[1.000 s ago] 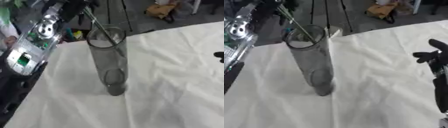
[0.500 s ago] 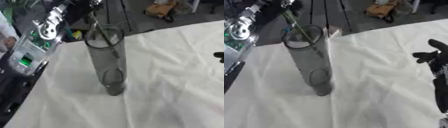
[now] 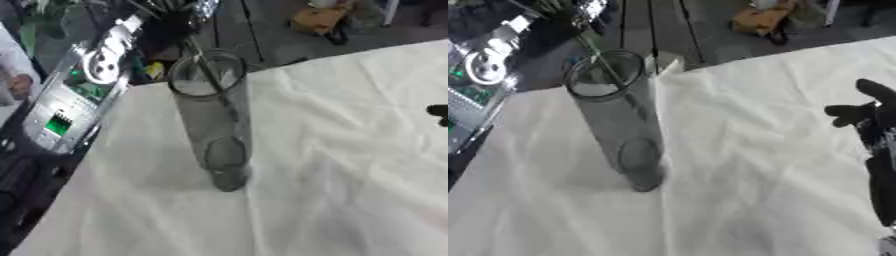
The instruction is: Arrange flowers into the vase.
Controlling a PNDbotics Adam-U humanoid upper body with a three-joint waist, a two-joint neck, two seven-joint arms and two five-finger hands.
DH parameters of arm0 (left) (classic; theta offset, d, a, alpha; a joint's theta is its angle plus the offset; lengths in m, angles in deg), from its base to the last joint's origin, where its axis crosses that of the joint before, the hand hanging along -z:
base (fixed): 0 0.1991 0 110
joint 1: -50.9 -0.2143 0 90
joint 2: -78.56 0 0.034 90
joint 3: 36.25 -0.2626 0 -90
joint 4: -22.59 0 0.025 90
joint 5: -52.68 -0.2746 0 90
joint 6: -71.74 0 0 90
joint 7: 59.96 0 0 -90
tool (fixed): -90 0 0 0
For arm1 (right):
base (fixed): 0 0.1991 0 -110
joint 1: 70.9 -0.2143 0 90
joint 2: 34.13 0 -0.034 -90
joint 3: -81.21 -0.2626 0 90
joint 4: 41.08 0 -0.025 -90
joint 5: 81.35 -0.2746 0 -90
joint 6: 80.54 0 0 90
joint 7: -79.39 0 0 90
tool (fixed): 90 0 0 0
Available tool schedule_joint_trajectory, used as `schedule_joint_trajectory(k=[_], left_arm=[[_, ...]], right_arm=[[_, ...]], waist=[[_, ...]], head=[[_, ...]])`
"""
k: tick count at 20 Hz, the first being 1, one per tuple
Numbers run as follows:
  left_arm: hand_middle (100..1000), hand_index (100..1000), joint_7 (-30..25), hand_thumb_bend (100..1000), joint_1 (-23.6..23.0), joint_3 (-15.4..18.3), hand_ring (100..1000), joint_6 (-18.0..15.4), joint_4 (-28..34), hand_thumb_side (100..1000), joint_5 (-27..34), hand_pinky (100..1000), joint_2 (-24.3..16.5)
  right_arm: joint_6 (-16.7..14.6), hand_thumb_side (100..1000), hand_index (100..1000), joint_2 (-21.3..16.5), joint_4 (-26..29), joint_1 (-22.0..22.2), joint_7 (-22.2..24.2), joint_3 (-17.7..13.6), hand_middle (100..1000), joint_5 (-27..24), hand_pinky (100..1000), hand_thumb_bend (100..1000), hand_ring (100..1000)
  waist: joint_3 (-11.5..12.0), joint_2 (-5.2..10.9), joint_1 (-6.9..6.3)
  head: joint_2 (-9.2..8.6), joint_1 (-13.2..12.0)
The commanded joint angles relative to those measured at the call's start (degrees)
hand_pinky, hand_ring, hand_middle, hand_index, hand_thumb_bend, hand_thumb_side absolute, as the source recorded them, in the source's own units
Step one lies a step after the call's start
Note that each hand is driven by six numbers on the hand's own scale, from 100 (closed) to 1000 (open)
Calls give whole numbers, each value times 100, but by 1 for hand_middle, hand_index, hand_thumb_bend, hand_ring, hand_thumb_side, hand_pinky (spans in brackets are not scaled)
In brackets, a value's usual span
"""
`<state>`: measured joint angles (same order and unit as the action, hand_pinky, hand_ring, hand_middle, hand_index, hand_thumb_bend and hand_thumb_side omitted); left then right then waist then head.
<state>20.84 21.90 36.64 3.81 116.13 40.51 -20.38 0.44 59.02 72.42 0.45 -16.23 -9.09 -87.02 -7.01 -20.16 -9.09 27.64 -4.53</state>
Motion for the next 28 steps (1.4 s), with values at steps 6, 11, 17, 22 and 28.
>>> schedule_joint_trajectory(k=[6,11,17,22,28], left_arm=[[683,810,-291,101,108,15,713,-133,278,932,-276,558,-195],[715,842,-618,100,108,10,745,-247,278,914,-604,605,-209],[760,872,-1057,100,68,-63,776,-669,342,940,-1329,664,-280],[778,905,-1453,100,69,-36,791,-881,319,976,-1413,689,-280],[794,927,-1896,100,112,1,806,-985,247,989,-1199,713,-291]], right_arm=[[13,801,852,-26,110,-33,4,2,482,-29,876,100,706],[16,797,851,-25,110,-34,11,11,482,-45,876,100,706],[22,798,852,-27,110,-28,9,7,482,-50,876,100,706],[32,797,852,-28,110,-27,16,12,482,-58,876,100,706],[44,794,852,-27,110,-25,23,20,483,-72,876,100,707]], waist=[[51,243,-46],[64,266,-45],[59,282,-61],[51,297,-78],[7,329,-105]], head=[[26,-20],[35,-26],[56,-13],[60,-16],[58,-31]])
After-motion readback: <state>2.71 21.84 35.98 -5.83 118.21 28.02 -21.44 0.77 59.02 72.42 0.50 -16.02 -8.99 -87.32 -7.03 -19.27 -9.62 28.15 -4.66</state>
